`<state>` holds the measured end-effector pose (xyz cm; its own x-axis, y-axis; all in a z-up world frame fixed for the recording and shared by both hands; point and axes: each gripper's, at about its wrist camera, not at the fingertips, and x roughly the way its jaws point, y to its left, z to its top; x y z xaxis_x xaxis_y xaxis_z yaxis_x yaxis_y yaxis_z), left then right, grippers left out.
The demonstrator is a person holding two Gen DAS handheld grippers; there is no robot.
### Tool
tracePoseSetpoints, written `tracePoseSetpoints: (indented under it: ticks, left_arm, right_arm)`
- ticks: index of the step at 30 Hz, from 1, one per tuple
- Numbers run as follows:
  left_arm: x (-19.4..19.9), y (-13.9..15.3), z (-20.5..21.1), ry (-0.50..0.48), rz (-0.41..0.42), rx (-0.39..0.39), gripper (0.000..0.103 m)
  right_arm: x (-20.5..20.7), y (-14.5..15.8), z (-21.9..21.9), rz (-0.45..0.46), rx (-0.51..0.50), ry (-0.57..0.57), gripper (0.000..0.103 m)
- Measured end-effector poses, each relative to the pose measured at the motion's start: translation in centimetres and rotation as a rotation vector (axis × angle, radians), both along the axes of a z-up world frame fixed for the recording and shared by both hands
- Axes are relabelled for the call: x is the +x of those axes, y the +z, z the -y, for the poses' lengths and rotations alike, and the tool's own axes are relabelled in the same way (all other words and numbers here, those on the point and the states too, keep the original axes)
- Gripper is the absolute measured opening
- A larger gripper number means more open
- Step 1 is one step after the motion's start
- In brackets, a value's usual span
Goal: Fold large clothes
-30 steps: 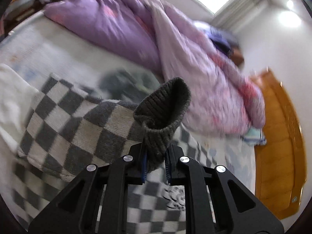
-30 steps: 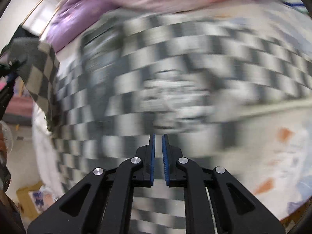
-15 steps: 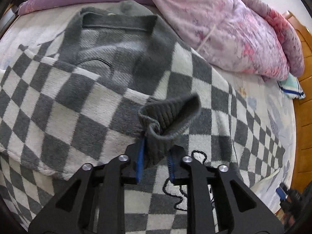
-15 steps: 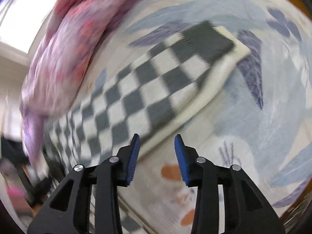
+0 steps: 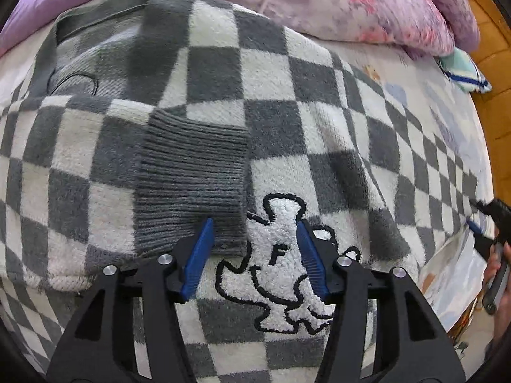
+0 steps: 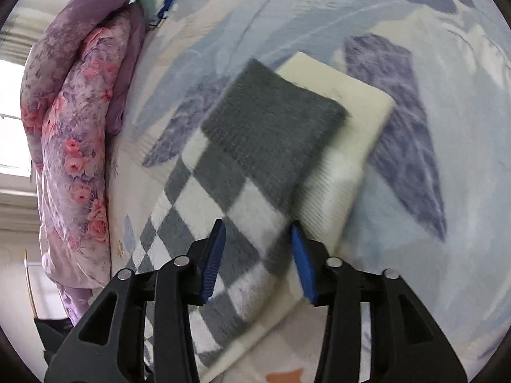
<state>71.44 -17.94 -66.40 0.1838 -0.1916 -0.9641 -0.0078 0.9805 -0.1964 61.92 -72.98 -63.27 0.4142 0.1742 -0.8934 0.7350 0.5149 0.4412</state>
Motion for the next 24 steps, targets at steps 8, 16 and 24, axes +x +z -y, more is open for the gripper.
tracePoseSetpoints:
  ticks: [8, 16, 24]
  left_arm:
    - [-1.1, 5.0, -2.6, 0.006, 0.093, -0.15, 0.067]
    - [-3.9, 9.5, -14.5, 0.164, 0.19, -0.054, 0.072]
    - [-7.0, 10.5, -27.3, 0.294, 0.153, 0.026, 0.072]
  right_arm:
    - [1.0, 5.9, -4.0, 0.02, -0.28, 0.17, 0.009]
    - [2.9, 17.3, -20.5, 0.285, -0.461, 0.435, 0.009]
    - [2.8, 19.0, -40.3, 0.432, -0.343, 0.654, 0.009]
